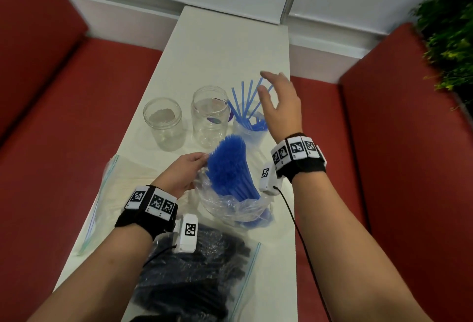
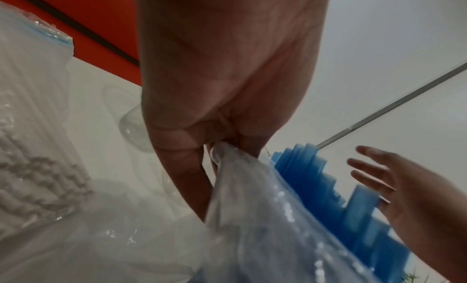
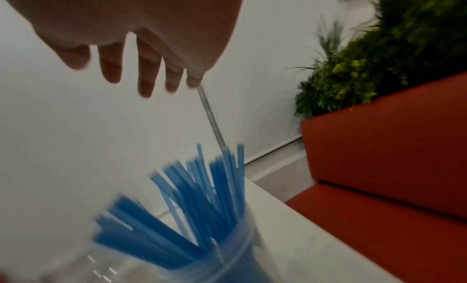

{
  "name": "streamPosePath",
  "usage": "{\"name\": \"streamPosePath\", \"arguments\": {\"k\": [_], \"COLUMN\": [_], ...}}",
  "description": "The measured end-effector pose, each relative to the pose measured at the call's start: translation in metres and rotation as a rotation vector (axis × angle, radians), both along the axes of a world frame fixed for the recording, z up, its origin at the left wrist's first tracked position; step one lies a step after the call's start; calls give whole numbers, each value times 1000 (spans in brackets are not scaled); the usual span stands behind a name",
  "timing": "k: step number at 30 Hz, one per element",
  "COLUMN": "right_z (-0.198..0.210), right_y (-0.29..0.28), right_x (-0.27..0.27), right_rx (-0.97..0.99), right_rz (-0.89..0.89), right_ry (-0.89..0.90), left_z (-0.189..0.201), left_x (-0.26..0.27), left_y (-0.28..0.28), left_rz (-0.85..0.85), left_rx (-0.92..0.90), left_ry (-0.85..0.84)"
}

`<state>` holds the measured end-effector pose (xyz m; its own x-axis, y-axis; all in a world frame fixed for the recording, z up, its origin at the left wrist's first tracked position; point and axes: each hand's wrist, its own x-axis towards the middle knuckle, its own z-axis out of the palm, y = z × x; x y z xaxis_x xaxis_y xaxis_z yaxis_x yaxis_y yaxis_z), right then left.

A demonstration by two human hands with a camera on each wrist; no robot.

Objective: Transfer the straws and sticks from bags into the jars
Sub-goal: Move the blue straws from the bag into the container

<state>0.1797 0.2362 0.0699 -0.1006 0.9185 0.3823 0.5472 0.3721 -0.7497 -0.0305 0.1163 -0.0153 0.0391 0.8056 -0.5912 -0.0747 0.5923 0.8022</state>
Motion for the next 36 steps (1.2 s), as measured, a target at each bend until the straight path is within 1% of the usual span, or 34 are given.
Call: {"name": "streamPosePath", "arguments": {"k": [1, 2, 3, 4, 5, 7, 9, 12, 16, 20, 23, 26, 28, 32, 34, 36], "right_z": [6, 9, 8, 2, -7, -29, -49, -67, -73, -61, -50, -46, -51, -70, -70, -62], "right_y": [-11, -25, -39, -55, -71, -98, -119, -139, -154, -154, -150, -151, -157, -171, -170, -165], "right_x": [4, 6, 9, 11, 13, 13, 8, 4, 1, 4, 7, 9, 9, 10, 10, 9], "right_rx": [-39, -138, -250, -343, -415, -538, -621, -607, -590, -580, -510, -456, -473, -567, -560, -514], "right_rz": [1, 29, 68, 108, 139, 191, 242, 235, 175, 117, 69, 22, 17, -18, -25, -32], "right_ry": [176, 337, 450, 495, 460, 330, 254, 181, 153, 194, 242, 342, 396, 348, 347, 366], "left_z": [2, 4, 5, 7, 9, 12, 13, 15, 15, 19, 21, 21, 21, 20, 20, 20], "left_x": [0, 1, 1, 2, 4, 8, 14, 21, 19, 16, 13, 11, 11, 11, 10, 10], "left_y": [-2, -5, -7, -11, -14, -21, -28, -37, -46, -50, -50, -50, -51, -54, -54, -54], "left_rz": [-5, -13, -19, -26, -32, -36, -28, -11, -6, 26, 31, 26, 37, 44, 42, 41], "left_rx": [6, 11, 14, 18, 23, 38, 50, 43, 21, 17, 36, 42, 34, 21, 14, 9], "left_ry": [8, 12, 13, 16, 23, 44, 51, 54, 81, 22, 6, 2, -15, -26, -32, -35]}}
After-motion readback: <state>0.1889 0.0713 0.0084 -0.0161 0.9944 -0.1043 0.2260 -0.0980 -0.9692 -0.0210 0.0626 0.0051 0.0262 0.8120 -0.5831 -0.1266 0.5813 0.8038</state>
